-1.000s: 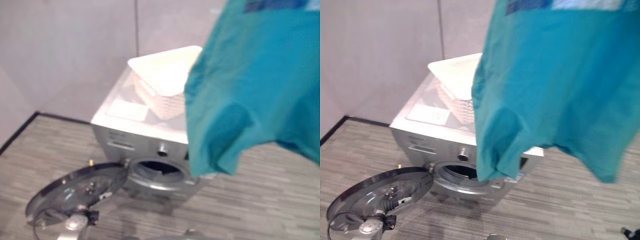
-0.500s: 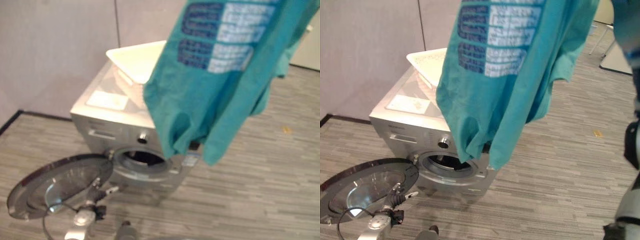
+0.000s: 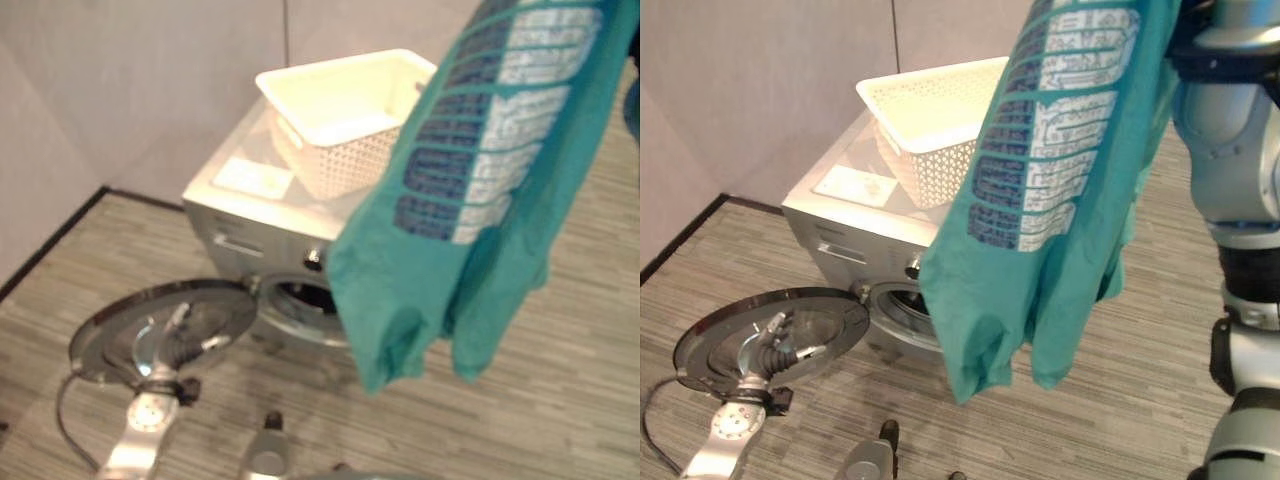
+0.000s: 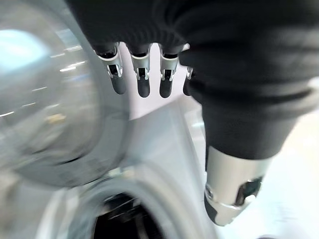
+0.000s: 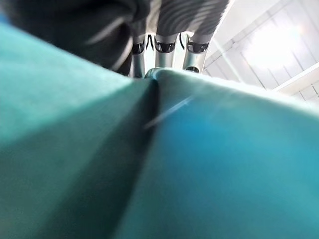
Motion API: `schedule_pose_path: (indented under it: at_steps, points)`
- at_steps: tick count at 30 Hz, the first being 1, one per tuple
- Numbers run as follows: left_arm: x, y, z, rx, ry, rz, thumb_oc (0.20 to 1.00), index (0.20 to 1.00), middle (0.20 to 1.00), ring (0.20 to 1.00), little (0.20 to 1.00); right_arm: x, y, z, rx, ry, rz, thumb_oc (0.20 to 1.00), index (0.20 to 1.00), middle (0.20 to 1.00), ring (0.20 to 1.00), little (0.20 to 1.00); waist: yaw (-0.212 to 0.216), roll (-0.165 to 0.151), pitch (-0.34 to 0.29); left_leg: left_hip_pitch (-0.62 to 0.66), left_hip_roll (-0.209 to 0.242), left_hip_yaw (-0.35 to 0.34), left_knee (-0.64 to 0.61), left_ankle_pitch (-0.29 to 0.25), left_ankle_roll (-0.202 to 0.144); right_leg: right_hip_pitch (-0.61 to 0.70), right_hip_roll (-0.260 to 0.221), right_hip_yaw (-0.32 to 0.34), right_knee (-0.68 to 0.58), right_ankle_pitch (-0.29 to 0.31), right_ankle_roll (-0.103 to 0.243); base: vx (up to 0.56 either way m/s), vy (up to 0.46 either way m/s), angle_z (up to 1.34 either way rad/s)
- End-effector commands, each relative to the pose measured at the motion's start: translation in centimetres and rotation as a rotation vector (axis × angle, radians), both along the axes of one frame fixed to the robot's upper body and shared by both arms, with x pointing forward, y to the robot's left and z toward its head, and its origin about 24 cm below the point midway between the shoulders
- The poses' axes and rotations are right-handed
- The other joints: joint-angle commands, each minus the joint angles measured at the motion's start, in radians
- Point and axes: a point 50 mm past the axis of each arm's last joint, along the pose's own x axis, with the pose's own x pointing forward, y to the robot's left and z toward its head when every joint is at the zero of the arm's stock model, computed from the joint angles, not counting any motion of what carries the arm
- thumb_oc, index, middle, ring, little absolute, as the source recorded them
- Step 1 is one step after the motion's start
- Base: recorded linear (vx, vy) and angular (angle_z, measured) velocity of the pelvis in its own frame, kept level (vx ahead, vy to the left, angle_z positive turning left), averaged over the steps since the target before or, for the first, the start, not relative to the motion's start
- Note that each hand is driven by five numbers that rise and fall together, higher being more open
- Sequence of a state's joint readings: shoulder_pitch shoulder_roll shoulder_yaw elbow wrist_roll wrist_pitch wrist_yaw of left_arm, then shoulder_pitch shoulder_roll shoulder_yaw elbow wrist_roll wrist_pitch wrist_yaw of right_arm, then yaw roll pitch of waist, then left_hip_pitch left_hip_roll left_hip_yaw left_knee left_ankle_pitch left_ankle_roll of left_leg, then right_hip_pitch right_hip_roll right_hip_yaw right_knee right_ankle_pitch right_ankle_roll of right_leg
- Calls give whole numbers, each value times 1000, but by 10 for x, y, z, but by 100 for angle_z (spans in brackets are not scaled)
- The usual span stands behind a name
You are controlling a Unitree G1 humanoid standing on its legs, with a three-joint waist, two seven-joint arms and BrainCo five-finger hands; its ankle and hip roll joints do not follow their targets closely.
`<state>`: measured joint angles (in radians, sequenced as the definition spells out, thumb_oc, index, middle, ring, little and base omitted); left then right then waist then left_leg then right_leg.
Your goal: Grab the laundry basket,head to the washer,open it,put in the laundry and shut it.
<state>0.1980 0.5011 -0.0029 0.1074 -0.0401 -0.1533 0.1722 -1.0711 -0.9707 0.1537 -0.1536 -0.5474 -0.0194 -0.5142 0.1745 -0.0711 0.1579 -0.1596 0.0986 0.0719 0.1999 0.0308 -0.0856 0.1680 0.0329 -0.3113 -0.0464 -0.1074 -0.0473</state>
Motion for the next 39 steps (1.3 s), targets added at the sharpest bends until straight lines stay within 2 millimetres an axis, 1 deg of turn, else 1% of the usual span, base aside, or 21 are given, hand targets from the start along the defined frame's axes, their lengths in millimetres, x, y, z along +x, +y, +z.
schedule_pose_path:
  at_steps: [1, 2, 3, 4, 5, 6, 7, 9, 10, 14, 18, 21, 22, 25, 27, 28, 29, 31, 32, 34, 39]
  points:
    - [8, 2, 52, 84, -214, -93, 1000, 1000, 1000, 1000, 1000, -1, -3, -3, 41, 18, 48, 200, 200, 200, 200, 200, -8, -23, -88, -138, -18, 10, -81, 139, 48, 87, -16, 72, 9, -104, 55, -13, 5, 10]
    - [7, 2, 52, 84, -212, -92, 1000, 1000, 1000, 1000, 1000, -1, -3, -3, 43, 19, 49, 200, 200, 200, 200, 200, -9, -25, -88, -137, -18, 10, -81, 139, 48, 88, -16, 72, 9, -104, 54, -13, 13, 6]
    - [8, 1, 69, 81, -277, -120, 1000, 1000, 1000, 1000, 1000, -1, 2, -7, 34, 39, 76, 200, 200, 200, 200, 200, -11, -18, -92, -134, -18, 10, -80, 142, 45, 90, -15, 72, 12, -106, 51, 0, 0, 0]
    - [7, 1, 70, 80, -276, -119, 1000, 1000, 1000, 1000, 1000, -1, 2, -8, 36, 40, 77, 200, 200, 200, 200, 200, -12, -19, -92, -134, -18, 10, -80, 143, 45, 90, -15, 72, 12, -106, 51, 0, 0, 0]
    - [7, 1, 91, 95, -341, -154, 1000, 1000, 1000, 1000, 1000, 0, 5, -13, 26, 70, 96, 200, 200, 200, 200, 200, -16, -11, -97, -131, -18, 10, -79, 147, 42, 93, -14, 73, 14, -107, 47, 0, 0, 0]
    - [5, 2, 98, 102, -362, -161, 1000, 1000, 1000, 1000, 1000, 0, 6, -15, 27, 81, 109, 200, 200, 200, 200, 200, -17, -10, -99, -128, -17, 10, -79, 148, 42, 95, -12, 73, 16, -108, 46, -4, 9, -4]
    - [5, 3, 98, 103, -361, -160, 1000, 1000, 1000, 1000, 1000, 0, 6, -16, 28, 82, 109, 200, 200, 200, 200, 200, -18, -12, -99, -127, -17, 10, -79, 148, 42, 95, -12, 73, 16, -108, 46, -1, 1, -3]
    - [3, 2, 117, 140, -413, -195, 1000, 1000, 1000, 1000, 1000, 0, 7, -18, 20, 96, 116, 200, 200, 200, 200, 200, -20, -7, -103, -122, -16, 12, -77, 150, 39, 100, -10, 73, 18, -110, 43, 0, 0, 0]
    - [1, 0, 134, 150, -468, -235, 1000, 1000, 1000, 1000, 1000, 0, 9, -20, 8, 116, 126, 200, 200, 200, 200, 200, -21, -3, -108, -117, -15, 12, -78, 154, 37, 101, -9, 74, 19, -110, 42, 0, 0, 0]
    - [-1, -4, 154, 87, -534, -285, 1000, 1000, 1000, 1000, 1000, 1, 13, -22, -10, 138, 136, 200, 200, 200, 200, 200, -25, 2, -112, -108, -10, 10, -80, 164, 33, 106, -5, 77, 22, -112, 38, -7, -3, 1]
    - [0, -8, 162, 22, -561, -318, 1000, 1000, 1000, 1000, 1000, 1, 16, -22, -20, 152, 145, 200, 200, 200, 200, 200, -29, 5, -117, -100, -8, 9, -85, 170, 30, 113, -1, 78, 20, -112, 35, 0, 0, 0]
    - [5, -23, 162, -133, -566, -386, 1000, 1000, 1000, 1000, 1000, 4, 17, -24, -19, 165, 149, 200, 200, 200, 200, 200, -38, 9, -124, -88, -4, 6, -94, 178, 29, 116, 4, 80, 22, -114, 31, 0, 0, 0]
    - [5, -23, 161, -138, -565, -388, 1000, 1000, 1000, 1000, 1000, 4, 17, -24, -20, 166, 146, 200, 200, 200, 200, 200, -37, 11, -124, -87, -4, 5, -95, 179, 28, 116, 4, 80, 23, -114, 31, 0, 0, 0]
    - [5, -47, 152, -364, -485, -521, 1000, 1000, 1000, 1000, 1000, 11, 19, -27, -6, 194, 144, 200, 200, 200, 200, 200, -46, 20, -127, -81, -1, 5, -97, 181, 33, 118, 6, 81, 24, -114, 30, 0, 0, 0]
    - [4, -51, 152, -405, -468, -554, 1000, 1000, 1000, 1000, 1000, 14, 19, -27, 0, 200, 143, 200, 200, 200, 200, 200, -48, 21, -128, -80, -1, 6, -97, 181, 34, 119, 7, 82, 23, -113, 30, -9, 3, -6]
    - [3, -62, 148, -521, -398, -625, 1000, 1000, 1000, 1000, 1000, 21, 22, -29, 7, 221, 139, 200, 200, 200, 200, 200, -55, 25, -128, -76, 0, 7, -98, 181, 37, 120, 8, 84, 23, -113, 30, -10, 3, -6]
    - [3, -68, 149, -562, -374, -656, 1000, 1000, 1000, 1000, 1000, 24, 23, -30, 13, 229, 139, 200, 200, 200, 200, 200, -59, 27, -130, -75, 0, 8, -99, 182, 38, 121, 8, 85, 23, -112, 30, -12, 1, -3]
    - [5, -77, 149, -605, -335, -704, 1000, 1000, 1000, 1000, 1000, 28, 26, -31, 17, 238, 136, 200, 200, 200, 200, 200, -65, 27, -133, -72, 1, 7, -99, 181, 39, 121, 9, 85, 23, -112, 30, 0, 0, 0]
    - [5, -78, 149, -607, -335, -705, 1000, 1000, 1000, 1000, 1000, 29, 25, -31, 17, 237, 134, 200, 200, 200, 200, 200, -64, 28, -133, -72, 1, 7, -100, 181, 39, 121, 9, 84, 23, -113, 31, 0, 0, 0]
    - [11, -93, 149, -636, -302, -764, 1000, 1000, 1000, 1000, 1000, 32, 28, -30, 30, 235, 142, 200, 200, 200, 200, 200, -71, 29, -134, -69, 3, 7, -103, 183, 38, 124, 9, 85, 25, -115, 29, 0, 0, 0]
    - [20, -118, 148, -694, -268, -850, 1000, 1000, 1000, 1000, 1000, 28, 33, -26, 32, 201, 154, 200, 200, 200, 200, 200, -83, 27, -133, -66, 1, 7, -107, 183, 37, 126, 8, 86, 25, -114, 31, 0, 0, 0]
